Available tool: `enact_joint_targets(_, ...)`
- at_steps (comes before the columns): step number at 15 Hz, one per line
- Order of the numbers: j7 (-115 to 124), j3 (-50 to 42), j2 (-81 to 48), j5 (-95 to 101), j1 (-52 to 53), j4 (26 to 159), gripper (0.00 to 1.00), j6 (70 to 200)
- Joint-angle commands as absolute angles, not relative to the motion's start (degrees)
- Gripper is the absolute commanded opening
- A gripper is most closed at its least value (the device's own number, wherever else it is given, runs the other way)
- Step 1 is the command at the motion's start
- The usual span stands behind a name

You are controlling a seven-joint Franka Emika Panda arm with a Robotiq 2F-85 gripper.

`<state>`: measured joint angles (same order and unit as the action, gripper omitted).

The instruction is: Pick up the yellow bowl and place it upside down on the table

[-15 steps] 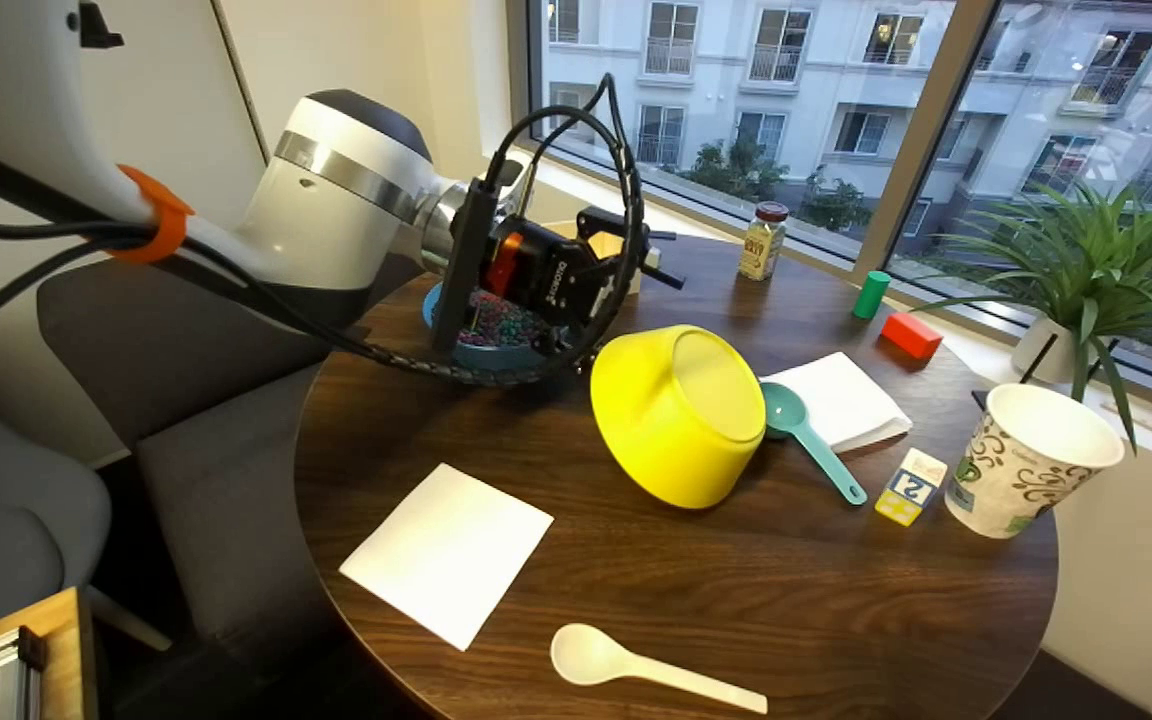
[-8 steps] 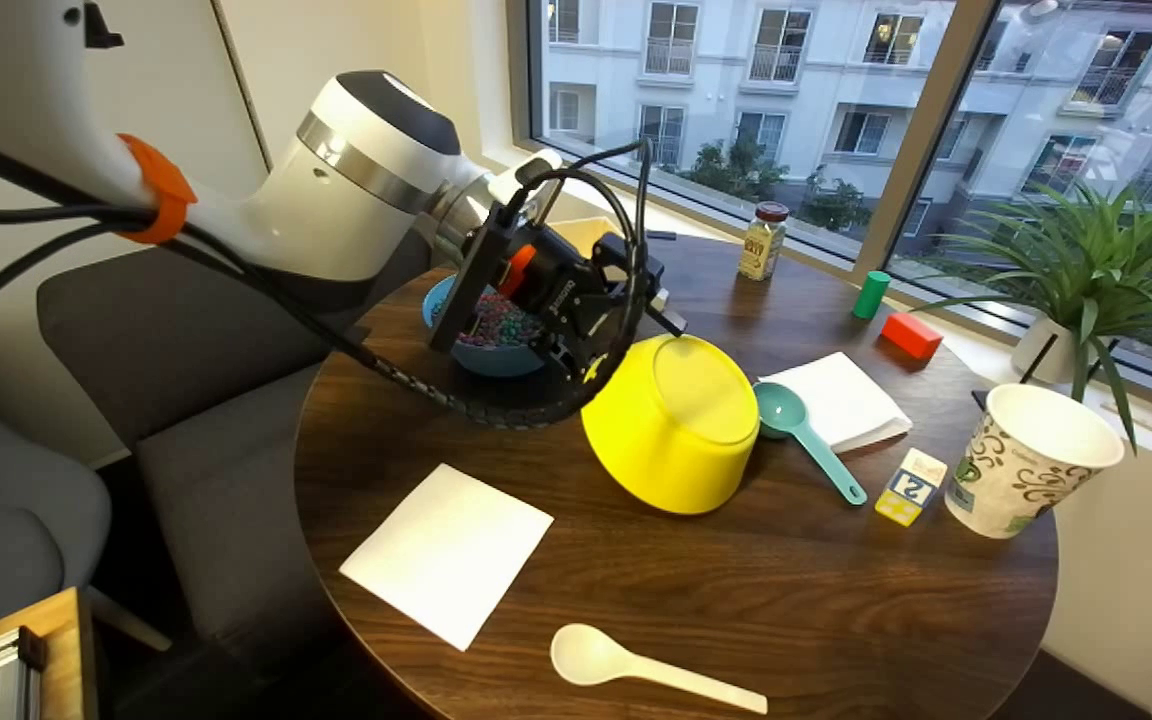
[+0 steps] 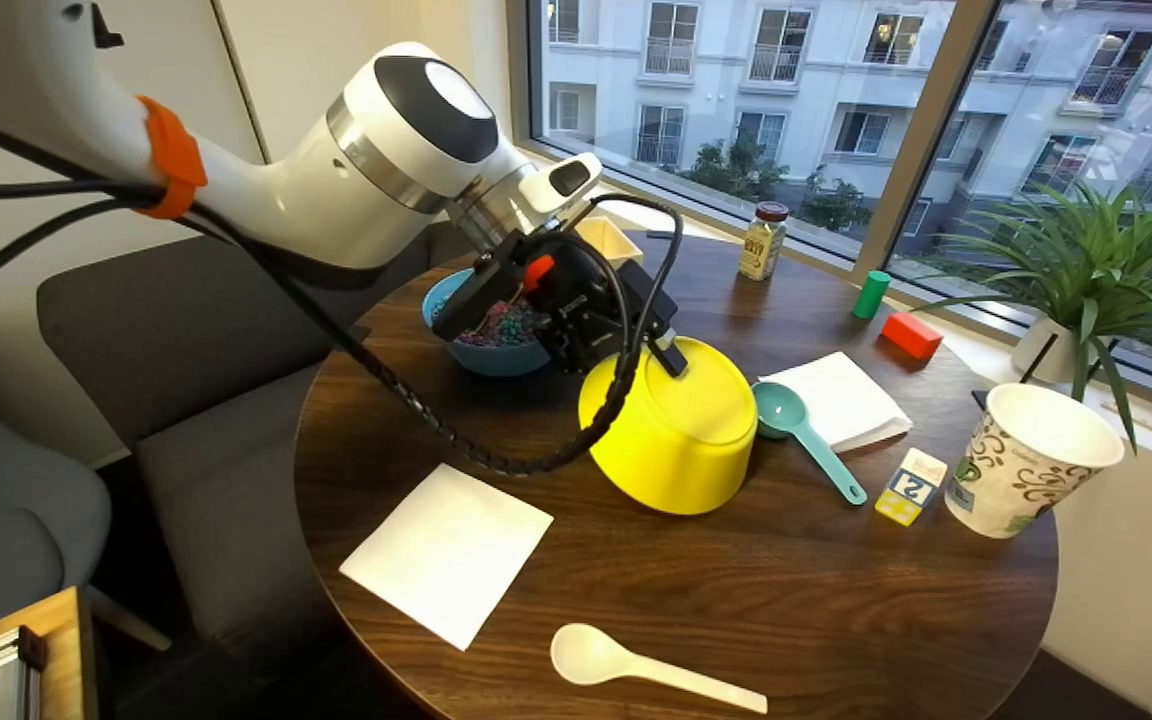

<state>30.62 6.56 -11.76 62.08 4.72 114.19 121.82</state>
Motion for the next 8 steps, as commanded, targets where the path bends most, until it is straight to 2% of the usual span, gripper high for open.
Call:
enact_joint_targets(1,30.94,5.32,-11.72,54.79,4.29,113.2,1.0,125.04)
enact_joint_targets(8,30.55,2.98,-11.34,47.1,4.43,111.94,1.0,128.43)
